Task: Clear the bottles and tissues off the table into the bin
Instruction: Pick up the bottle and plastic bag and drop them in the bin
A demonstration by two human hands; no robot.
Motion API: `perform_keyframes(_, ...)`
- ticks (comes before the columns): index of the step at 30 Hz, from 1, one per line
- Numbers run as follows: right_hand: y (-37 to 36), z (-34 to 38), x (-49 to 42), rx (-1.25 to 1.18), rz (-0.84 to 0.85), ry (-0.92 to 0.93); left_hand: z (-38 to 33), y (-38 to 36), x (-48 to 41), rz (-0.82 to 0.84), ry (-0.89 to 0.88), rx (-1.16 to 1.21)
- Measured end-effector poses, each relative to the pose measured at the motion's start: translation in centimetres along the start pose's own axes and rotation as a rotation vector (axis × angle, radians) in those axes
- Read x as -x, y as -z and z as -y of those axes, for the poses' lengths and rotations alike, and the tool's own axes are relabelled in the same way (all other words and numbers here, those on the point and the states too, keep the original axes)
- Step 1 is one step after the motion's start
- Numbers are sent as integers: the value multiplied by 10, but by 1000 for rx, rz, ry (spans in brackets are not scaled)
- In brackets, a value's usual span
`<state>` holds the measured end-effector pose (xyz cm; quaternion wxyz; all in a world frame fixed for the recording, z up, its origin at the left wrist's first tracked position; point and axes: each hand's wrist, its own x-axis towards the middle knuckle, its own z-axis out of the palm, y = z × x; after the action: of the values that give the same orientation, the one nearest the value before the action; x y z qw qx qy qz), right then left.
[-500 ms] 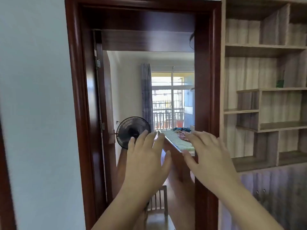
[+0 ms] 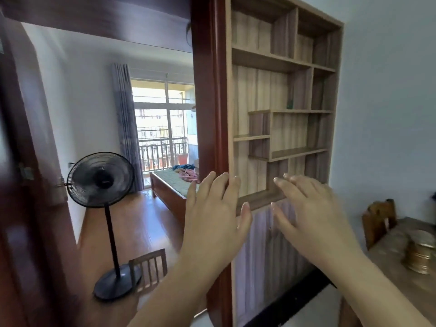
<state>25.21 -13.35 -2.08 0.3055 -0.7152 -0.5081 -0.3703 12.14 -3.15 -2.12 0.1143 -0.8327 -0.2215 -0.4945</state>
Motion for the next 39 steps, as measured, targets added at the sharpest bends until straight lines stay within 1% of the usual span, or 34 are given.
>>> perform_keyframes(3,16,-28,19,62,-4,-49,-30,-20,-2,4,-37,80)
perform_keyframes(6,32,-56,38,137,4,-100,-62,-39,-1,41,-86,162)
perform_keyframes(12,58,-107,80,205,36,-240,-127,-68,6,118,-141,332)
perform_keyframes(20,97,-181,131,293,102,-357,-220,-109,21,205,-176,412)
perform_keyframes(24,116,-217,155,330,99,-408,-267,-132,28,234,-196,420)
perform_keyframes(27,127,-243,173,369,122,-459,-298,-149,36,274,-207,484)
perform_keyframes(31,136,-271,194,403,156,-501,-330,-170,46,328,-222,540)
perform_keyframes(36,136,-302,213,444,129,-542,-361,-200,50,364,-259,630)
perform_keyframes(39,128,-322,220,476,149,-591,-374,-226,48,403,-286,675)
